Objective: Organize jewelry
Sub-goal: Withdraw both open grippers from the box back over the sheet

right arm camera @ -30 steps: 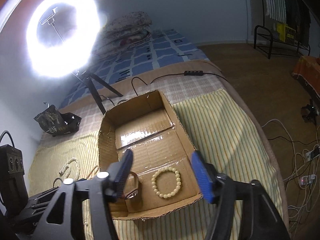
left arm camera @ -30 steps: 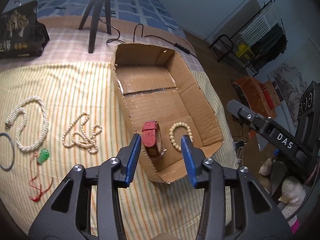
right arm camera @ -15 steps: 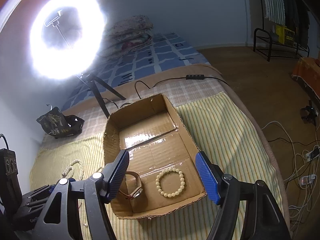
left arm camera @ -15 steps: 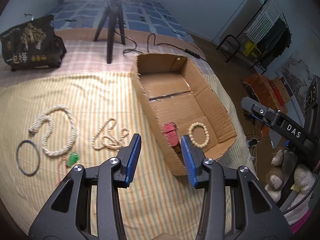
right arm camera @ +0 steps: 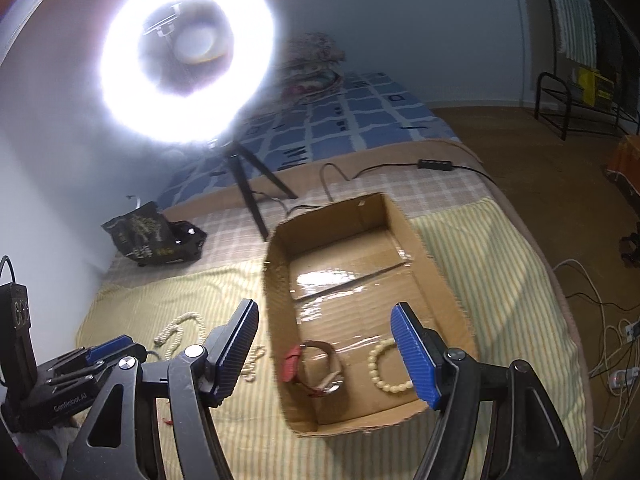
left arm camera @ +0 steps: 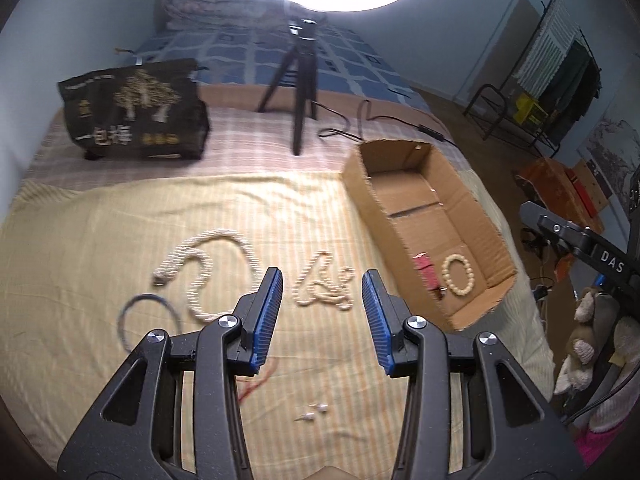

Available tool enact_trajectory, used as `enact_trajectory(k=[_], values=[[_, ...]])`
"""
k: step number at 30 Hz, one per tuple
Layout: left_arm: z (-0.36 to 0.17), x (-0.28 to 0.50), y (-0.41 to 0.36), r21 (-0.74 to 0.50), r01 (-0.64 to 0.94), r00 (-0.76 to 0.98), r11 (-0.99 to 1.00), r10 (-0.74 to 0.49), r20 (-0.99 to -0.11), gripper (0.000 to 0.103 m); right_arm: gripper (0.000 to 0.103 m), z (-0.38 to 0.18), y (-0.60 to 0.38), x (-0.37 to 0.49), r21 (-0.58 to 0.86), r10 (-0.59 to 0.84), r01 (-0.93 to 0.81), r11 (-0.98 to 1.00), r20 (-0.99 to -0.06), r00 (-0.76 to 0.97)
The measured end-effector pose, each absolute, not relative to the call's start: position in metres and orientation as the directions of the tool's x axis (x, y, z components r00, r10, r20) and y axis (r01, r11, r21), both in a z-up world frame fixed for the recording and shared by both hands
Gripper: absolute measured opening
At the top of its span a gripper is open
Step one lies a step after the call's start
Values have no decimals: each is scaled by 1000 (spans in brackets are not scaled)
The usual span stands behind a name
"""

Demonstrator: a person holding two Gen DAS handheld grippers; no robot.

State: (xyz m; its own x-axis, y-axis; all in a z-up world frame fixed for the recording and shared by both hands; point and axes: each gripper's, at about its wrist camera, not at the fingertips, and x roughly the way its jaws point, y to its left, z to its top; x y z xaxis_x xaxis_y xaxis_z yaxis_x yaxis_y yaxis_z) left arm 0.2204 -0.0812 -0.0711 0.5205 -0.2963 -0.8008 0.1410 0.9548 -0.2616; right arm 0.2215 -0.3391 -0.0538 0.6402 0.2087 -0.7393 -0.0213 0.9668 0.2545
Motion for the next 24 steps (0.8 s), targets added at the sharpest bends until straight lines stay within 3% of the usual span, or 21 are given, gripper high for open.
enact_trajectory(k=[9, 24], values=[[-76, 214, -23, -220, 71, 523, 973, -224, -822, 42, 71, -58, -290, 222, 257, 289, -141, 956, -749, 596], [-104, 213, 52, -250, -81, 464, 965, -186, -866, 42, 67, -95, -214, 230, 235, 347, -285, 929, -821, 454]])
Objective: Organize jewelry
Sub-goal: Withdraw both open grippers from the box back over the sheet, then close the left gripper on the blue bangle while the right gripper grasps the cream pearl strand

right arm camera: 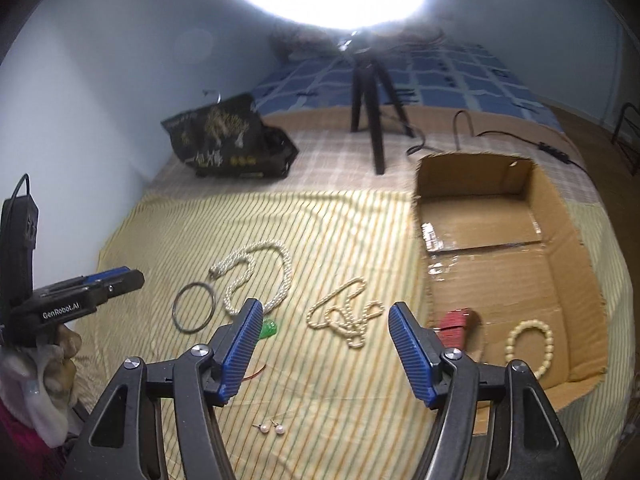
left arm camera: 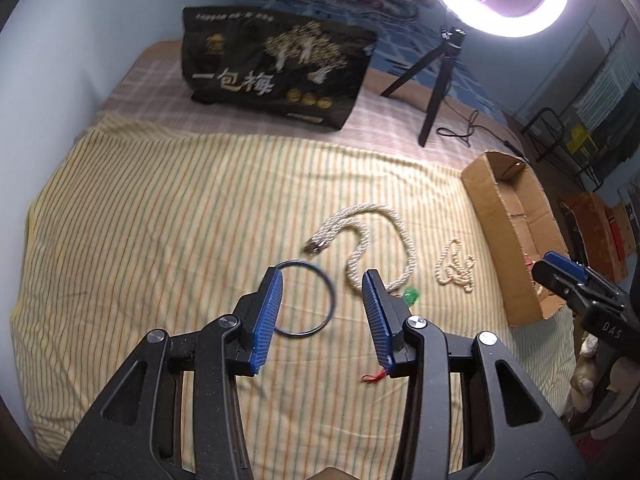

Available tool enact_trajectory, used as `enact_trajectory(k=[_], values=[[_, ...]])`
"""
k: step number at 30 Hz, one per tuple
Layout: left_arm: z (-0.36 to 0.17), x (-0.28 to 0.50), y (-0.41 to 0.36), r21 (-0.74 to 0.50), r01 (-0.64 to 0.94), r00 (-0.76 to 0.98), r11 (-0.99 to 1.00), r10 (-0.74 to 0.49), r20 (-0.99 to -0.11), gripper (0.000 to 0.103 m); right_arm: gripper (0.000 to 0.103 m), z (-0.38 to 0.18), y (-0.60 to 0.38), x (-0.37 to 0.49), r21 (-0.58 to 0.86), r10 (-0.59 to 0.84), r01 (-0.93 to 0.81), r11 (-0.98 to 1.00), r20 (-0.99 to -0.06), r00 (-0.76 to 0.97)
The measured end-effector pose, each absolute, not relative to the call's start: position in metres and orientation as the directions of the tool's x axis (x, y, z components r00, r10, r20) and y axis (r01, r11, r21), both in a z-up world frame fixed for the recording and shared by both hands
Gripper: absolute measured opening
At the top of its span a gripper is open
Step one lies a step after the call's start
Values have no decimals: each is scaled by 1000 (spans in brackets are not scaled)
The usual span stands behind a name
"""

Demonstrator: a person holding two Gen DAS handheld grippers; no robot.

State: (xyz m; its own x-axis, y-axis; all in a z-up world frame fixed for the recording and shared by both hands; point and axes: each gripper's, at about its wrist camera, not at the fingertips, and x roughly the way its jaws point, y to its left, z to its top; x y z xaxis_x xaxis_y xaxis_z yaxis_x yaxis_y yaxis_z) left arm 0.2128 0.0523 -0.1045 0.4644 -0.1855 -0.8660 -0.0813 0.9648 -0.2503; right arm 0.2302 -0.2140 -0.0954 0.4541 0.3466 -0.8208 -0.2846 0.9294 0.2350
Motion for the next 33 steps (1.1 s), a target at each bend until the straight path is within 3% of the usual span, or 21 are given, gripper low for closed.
enact_trajectory(k=[5, 10, 33], values=[[-119, 214, 63, -259, -113, 431, 959, -187, -883, 42, 59, -113, -206, 240, 253, 353, -282, 926, -845, 402], [-145, 219, 74, -278, -178, 361, 944, -201, -911, 42, 43, -133, -201, 249, 277, 363, -278, 920, -870, 335], [-188, 237, 80, -285, -216, 271, 934, -223, -937, 37, 29, -181, -169, 274, 245, 316, -298, 923, -922, 222]])
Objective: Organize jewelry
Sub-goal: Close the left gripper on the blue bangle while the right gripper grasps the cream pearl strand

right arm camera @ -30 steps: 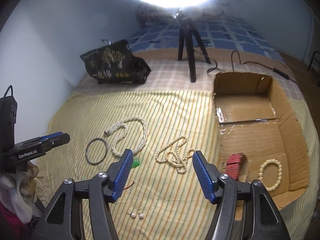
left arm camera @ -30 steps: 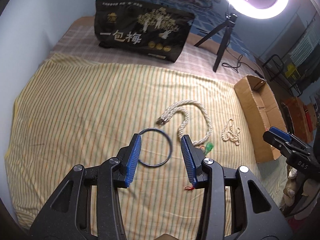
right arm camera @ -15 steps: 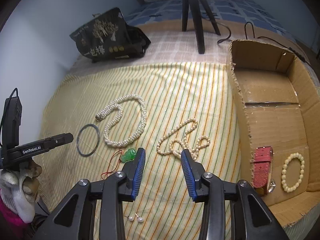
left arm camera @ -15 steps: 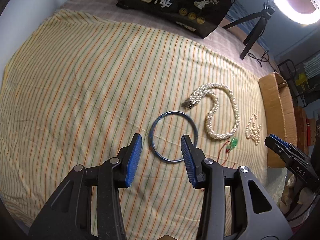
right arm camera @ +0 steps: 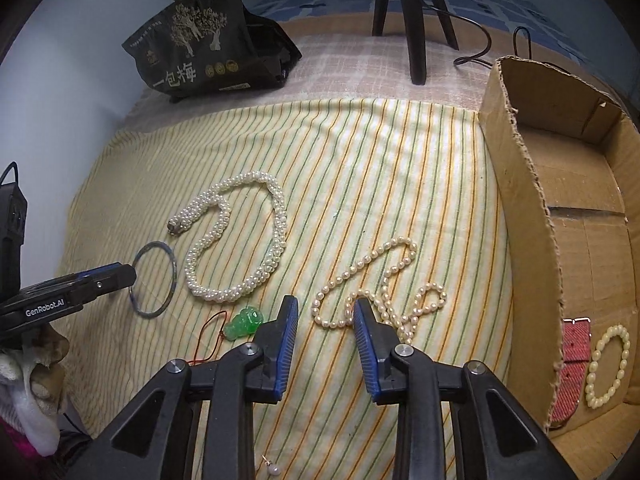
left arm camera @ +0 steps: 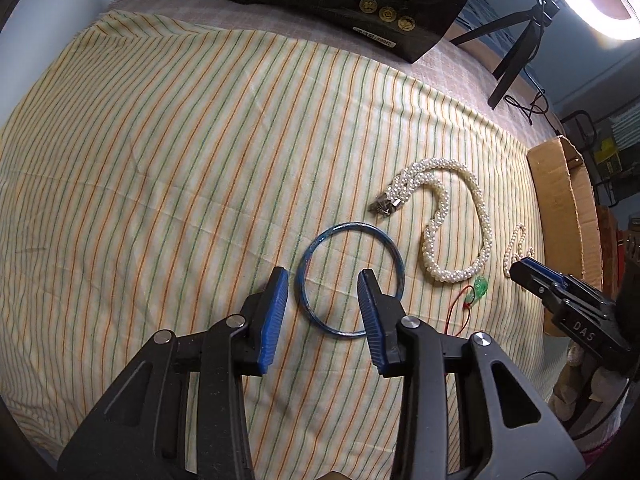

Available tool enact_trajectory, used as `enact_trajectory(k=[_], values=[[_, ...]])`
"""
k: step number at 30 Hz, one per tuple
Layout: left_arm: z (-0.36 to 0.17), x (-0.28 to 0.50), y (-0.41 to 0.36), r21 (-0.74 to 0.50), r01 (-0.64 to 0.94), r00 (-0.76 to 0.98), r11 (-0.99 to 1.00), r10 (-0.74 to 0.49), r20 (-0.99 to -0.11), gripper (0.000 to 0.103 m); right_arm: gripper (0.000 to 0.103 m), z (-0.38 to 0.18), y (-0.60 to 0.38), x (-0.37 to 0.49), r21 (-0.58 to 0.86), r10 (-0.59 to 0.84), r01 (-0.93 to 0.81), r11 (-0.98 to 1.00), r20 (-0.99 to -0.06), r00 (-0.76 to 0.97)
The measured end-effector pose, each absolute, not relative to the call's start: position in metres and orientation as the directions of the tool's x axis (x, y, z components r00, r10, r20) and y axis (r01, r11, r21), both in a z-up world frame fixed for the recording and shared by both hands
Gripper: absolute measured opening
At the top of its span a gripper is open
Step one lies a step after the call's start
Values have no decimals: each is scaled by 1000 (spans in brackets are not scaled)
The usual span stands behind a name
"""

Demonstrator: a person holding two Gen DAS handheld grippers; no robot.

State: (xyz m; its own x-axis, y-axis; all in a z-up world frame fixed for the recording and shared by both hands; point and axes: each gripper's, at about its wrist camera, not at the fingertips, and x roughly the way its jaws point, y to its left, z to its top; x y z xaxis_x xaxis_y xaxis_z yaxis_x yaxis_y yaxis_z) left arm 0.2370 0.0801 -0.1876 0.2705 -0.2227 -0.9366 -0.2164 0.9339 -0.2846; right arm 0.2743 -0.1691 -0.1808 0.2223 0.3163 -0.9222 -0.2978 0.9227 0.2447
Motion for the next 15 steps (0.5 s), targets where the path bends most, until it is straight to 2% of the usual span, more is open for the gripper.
enact_trajectory(k=[4, 11, 15], values=[[-191, 239, 84, -286, -224, 262, 932, -225, -938, 37, 29, -185, -165, 278, 196, 273, -306, 932, -934, 232], [-197, 247, 82, -286, -214, 251, 934, -230, -940, 37, 33, -192, -160, 281, 216, 292, -328, 919, -935, 201], [-201, 252, 78, -271, -205, 245, 941, -218, -945, 36, 34, -196, -152, 279, 182, 269, -372, 910, -943, 196]])
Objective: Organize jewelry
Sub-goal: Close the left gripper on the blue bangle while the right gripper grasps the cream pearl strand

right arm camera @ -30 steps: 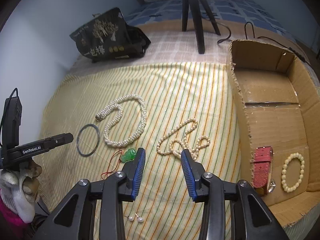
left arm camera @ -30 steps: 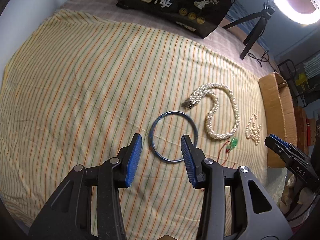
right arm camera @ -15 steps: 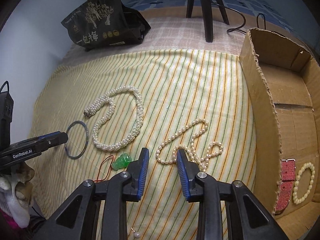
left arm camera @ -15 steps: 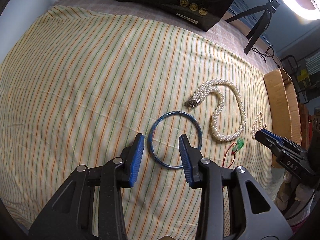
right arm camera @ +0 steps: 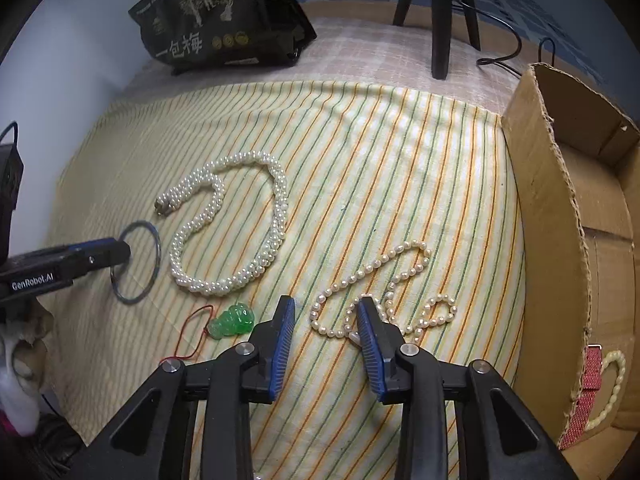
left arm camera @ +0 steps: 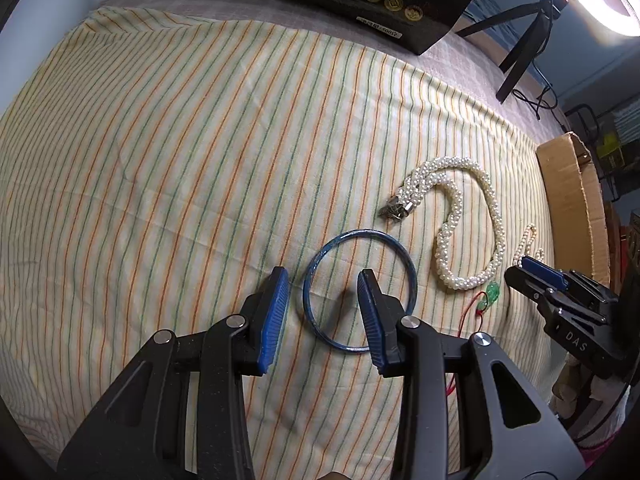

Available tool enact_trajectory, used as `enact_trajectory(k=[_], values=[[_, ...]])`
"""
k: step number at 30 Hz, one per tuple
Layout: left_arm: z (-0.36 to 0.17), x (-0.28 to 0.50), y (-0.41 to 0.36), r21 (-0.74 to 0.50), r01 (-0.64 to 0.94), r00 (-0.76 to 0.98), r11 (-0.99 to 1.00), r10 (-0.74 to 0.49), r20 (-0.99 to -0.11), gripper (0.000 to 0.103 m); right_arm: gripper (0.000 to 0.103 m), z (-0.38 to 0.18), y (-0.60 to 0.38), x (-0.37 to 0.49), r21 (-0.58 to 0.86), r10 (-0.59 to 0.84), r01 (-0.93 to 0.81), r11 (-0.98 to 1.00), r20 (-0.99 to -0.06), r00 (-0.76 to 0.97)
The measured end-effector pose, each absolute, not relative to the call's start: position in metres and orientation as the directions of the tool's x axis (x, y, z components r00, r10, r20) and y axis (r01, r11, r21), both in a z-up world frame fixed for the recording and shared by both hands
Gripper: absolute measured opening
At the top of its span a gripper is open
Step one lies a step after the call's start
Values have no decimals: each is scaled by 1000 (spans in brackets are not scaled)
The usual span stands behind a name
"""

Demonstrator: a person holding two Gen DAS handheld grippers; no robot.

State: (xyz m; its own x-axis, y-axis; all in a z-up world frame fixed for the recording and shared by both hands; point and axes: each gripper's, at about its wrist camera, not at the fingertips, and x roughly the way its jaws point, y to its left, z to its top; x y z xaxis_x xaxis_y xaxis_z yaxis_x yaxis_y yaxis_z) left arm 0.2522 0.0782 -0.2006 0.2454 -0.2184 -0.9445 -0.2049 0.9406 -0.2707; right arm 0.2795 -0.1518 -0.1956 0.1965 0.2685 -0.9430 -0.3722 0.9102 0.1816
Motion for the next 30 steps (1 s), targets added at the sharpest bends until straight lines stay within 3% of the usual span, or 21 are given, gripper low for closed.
enact_trajectory(k=[7, 10, 12, 15, 30], values=[[-205, 261, 74, -212, -194, 250, 958, -161, -955, 14, 33, -199, -147, 276, 137, 242, -418, 898, -947, 210], [-206, 262, 75, -199, -187, 258, 962, -147, -955, 7, 27, -199, -144, 275, 113, 222, -422, 900, -950, 220], [-206, 262, 76, -201, -185, 261, 962, -149, -954, 5, 22, -199, -143, 275, 86, 200, -424, 901, -952, 233], [-205, 261, 76, -193, -179, 267, 965, -141, -953, 4, 5, -198, -145, 276, 61, 177, -410, 910, -951, 253], [-163, 244, 90, -258, -189, 367, 947, -176, -914, 1, 5, -153, -177, 270, 165, 283, -336, 927, -896, 342]])
